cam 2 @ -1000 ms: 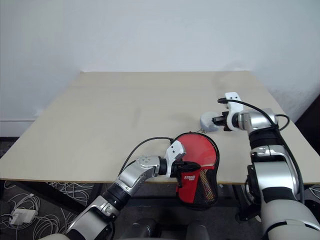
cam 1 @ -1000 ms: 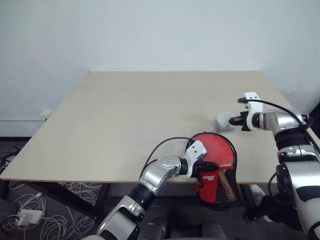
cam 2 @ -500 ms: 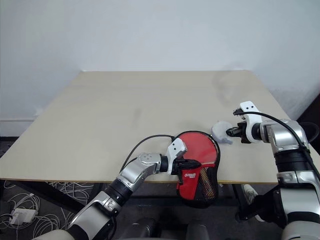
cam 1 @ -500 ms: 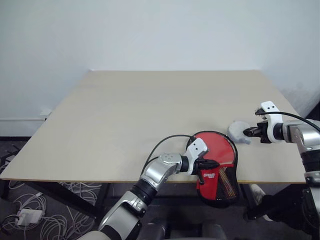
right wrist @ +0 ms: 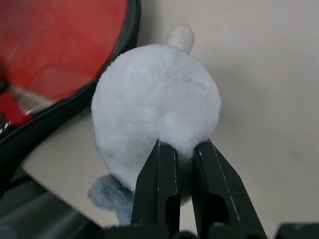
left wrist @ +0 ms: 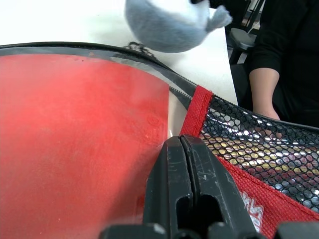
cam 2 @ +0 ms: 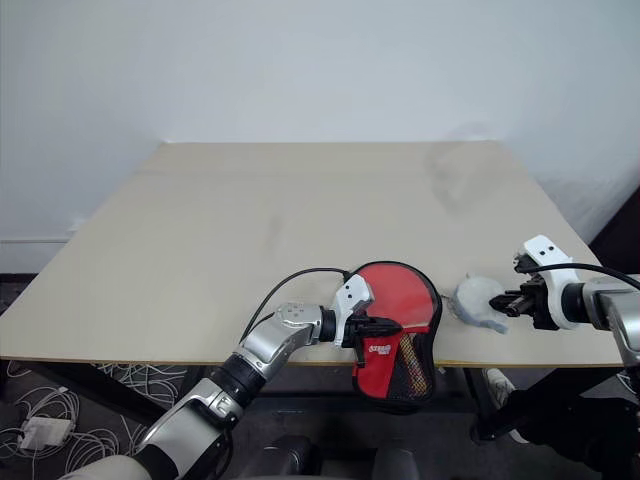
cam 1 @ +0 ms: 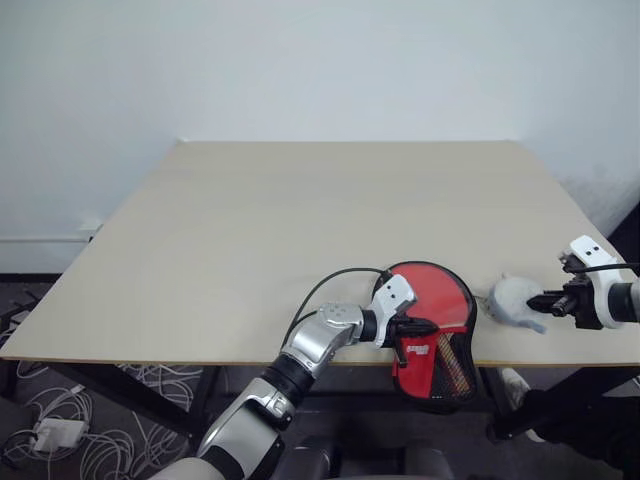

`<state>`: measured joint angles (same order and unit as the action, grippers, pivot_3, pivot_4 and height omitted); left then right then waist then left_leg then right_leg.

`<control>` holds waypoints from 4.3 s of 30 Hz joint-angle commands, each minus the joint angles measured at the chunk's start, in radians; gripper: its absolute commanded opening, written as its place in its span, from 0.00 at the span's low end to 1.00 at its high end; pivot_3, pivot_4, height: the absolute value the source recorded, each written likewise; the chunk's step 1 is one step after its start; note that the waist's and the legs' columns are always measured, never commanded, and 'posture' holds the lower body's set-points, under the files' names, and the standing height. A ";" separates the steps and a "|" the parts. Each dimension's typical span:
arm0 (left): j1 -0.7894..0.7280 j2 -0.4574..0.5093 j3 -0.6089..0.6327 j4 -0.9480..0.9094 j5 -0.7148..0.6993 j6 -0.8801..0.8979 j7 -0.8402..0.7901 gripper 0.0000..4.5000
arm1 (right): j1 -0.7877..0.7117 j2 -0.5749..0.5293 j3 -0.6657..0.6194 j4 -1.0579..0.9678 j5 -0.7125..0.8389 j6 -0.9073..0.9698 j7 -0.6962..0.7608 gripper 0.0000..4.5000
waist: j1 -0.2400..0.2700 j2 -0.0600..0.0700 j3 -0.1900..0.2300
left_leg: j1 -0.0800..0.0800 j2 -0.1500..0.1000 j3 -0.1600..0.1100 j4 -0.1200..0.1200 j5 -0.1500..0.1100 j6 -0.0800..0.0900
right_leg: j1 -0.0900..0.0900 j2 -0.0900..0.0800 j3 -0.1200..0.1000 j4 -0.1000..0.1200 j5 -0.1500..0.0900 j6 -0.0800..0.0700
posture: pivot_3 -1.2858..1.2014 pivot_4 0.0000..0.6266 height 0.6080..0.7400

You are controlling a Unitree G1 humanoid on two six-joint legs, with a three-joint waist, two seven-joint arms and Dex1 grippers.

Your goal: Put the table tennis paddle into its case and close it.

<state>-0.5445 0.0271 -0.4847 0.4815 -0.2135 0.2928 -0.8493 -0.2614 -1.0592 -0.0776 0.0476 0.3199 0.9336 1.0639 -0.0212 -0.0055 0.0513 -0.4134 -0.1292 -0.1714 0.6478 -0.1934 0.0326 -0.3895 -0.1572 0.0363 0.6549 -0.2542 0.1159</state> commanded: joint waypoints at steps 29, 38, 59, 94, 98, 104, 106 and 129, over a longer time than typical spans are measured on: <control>-0.171 0.167 0.114 0.258 0.048 -0.061 -0.049 0.00 | 0.498 -0.157 -0.331 -0.416 0.214 -0.163 0.314 0.04 | 0.000 0.004 -0.001 | -0.013 0.026 0.024 0.004 -0.001 0.000 | -0.007 -0.016 -0.043 -0.014 0.005 0.006 | 0.52 0.00 0.68; -0.177 0.192 0.098 0.264 0.058 -0.075 -0.129 0.00 | 0.551 -0.151 -0.343 -0.496 0.237 -0.170 0.304 0.04 | 0.001 0.004 -0.001 | -0.014 0.027 0.023 0.007 -0.002 -0.002 | -0.006 -0.017 -0.048 -0.014 0.013 0.005 | 0.52 0.00 0.68; -0.188 0.185 0.206 0.208 0.062 -0.033 -0.239 0.00 | 0.459 -0.106 -0.235 -0.550 0.269 -0.120 0.160 0.04 | 0.075 0.001 0.000 | -0.015 0.024 0.022 0.012 -0.010 -0.001 | -0.003 -0.017 -0.048 -0.015 0.015 0.008 | 0.52 0.00 0.68; -0.331 -0.046 0.183 0.492 0.170 -0.162 -0.278 0.00 | 0.611 -0.061 -0.256 -0.735 0.318 -0.110 0.103 0.04 | 0.076 -0.005 0.003 | -0.014 0.023 0.022 0.016 -0.010 -0.001 | -0.001 -0.016 -0.048 -0.014 0.015 0.008 | 0.52 0.00 0.68; -0.339 -0.039 0.190 0.507 0.181 -0.171 -0.284 0.00 | 0.644 -0.051 -0.254 -0.775 0.315 -0.109 0.087 0.04 | 0.075 -0.005 0.003 | -0.014 0.023 0.023 0.016 -0.010 0.000 | -0.001 -0.016 -0.048 -0.014 0.015 0.008 | 0.52 0.00 0.68; -0.341 -0.037 0.192 0.516 0.190 -0.177 -0.291 0.00 | 0.697 -0.045 -0.261 -0.820 0.312 -0.113 0.075 0.04 | 0.076 -0.005 0.003 | -0.014 0.023 0.022 0.017 -0.010 0.000 | 0.000 -0.016 -0.048 -0.014 0.015 0.008 | 0.52 0.00 0.68; -0.338 -0.037 0.190 0.517 0.193 -0.178 -0.294 0.00 | 0.707 -0.043 -0.265 -0.828 0.313 -0.115 0.072 0.04 | 0.076 -0.006 0.003 | -0.014 0.023 0.022 0.017 -0.010 0.000 | 0.000 -0.016 -0.048 -0.014 0.015 0.008 | 0.52 0.00 0.68; -0.360 -0.053 0.213 0.537 0.209 -0.179 -0.259 0.00 | 0.878 -0.017 -0.239 -1.053 0.337 -0.157 0.076 0.04 | 0.076 -0.007 0.002 | -0.014 0.023 0.022 0.018 -0.011 0.000 | 0.001 -0.016 -0.048 -0.014 0.015 0.009 | 0.52 0.00 0.68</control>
<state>-0.8796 -0.0210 -0.2807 1.0060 -0.0189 0.1140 -1.1306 0.6194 -1.0792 -0.3314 -0.9532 0.6206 0.7849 1.1342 0.0547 -0.0125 0.0534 -0.4269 -0.1061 -0.1492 0.6659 -0.2040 0.0329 -0.3882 -0.1734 -0.0120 0.6409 -0.2390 0.1245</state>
